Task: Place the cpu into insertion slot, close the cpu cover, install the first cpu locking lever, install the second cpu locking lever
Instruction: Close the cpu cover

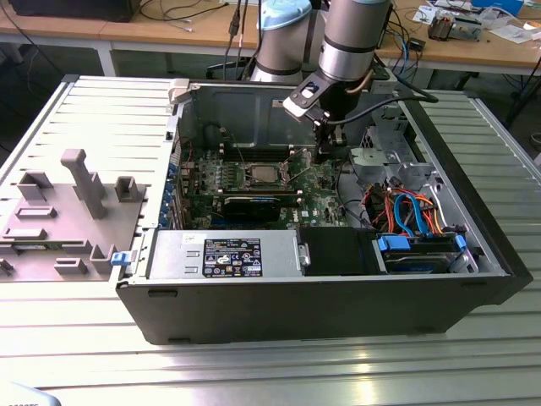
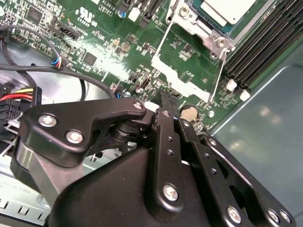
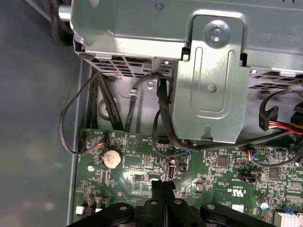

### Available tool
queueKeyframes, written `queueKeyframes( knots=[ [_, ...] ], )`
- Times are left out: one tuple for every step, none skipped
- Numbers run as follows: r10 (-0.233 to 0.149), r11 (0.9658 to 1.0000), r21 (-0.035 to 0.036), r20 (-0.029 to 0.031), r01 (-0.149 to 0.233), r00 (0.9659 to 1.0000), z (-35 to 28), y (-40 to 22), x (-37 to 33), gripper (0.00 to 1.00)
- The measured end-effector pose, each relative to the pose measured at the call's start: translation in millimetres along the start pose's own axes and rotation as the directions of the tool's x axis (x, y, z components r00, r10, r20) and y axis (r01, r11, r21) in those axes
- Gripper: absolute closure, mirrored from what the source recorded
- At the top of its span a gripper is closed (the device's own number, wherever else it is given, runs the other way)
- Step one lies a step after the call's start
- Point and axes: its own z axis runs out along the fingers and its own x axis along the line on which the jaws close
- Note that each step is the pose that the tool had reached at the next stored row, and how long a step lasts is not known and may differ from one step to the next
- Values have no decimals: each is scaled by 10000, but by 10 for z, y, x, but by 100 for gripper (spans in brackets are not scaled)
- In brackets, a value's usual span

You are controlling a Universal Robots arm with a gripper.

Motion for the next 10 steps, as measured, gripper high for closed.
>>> queueKeyframes(
  knots=[
    [0, 10000, 0, 0, 0, 10000, 1, -11, 1, 89],
    [0, 10000, 0, 1, 0, 10000, 3, -23, 2, 89],
    [0, 10000, 0, 1, 0, 10000, 5, -35, 4, 89],
    [0, 10000, 0, 1, 0, 10000, 8, -52, 5, 89],
    [0, 10000, 0, 1, 0, 10000, 10, -62, 6, 89],
    [0, 10000, 1, 1, 0, 10000, 12, -71, 7, 89],
    [0, 10000, 1, 0, 0, 10000, 15, -85, 9, 89],
    [0, 10000, 0, 1, 0, 10000, 16, -92, 9, 89],
    [0, 10000, 1, -1, 0, 10000, 19, -103, 10, 89],
    [0, 10000, 0, -2, 0, 10000, 21, -109, 11, 89]
  ],
)
